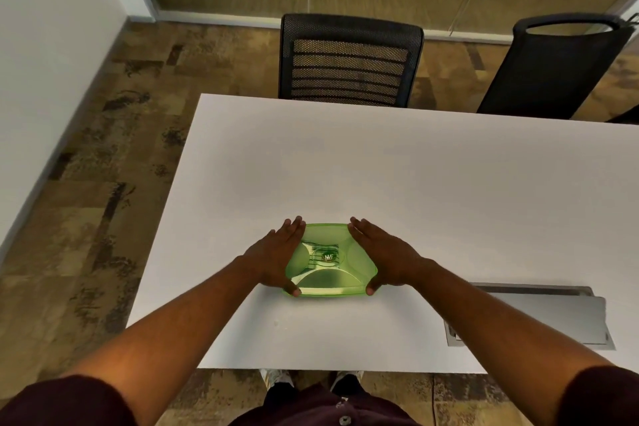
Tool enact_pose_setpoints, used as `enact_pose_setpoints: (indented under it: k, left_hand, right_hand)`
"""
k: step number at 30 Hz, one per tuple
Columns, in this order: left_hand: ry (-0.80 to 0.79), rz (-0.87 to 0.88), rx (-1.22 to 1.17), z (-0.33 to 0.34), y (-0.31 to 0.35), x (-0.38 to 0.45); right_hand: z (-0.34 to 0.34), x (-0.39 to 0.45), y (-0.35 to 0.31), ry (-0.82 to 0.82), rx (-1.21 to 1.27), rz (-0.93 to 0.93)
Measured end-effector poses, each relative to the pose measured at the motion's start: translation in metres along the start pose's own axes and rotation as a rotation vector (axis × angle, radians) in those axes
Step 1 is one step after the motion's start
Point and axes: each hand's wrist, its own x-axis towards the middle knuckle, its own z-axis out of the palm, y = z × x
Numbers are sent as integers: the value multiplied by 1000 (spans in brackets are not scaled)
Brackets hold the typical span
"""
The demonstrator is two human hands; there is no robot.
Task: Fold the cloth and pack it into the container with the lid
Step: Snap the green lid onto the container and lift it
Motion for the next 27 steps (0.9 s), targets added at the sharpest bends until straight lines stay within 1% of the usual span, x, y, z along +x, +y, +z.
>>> enact_pose_setpoints:
  k: [4, 14, 20, 24, 27]
  left_hand:
    - [33, 15, 91, 8, -4, 1]
    - [100, -5, 70, 18, -6, 4]
    - [125, -28, 131, 22, 0, 4]
    - [127, -40, 177, 18, 4, 2]
    - [143, -29, 236, 18, 4, -1]
  right_hand:
    - [3, 1, 3, -6, 23, 14]
    - [1, -5, 1, 30, 52, 23]
    - [10, -5, -8, 54, -93, 51]
    - [8, -4, -11, 35, -179, 52]
    - [9, -3, -19, 26, -216, 89]
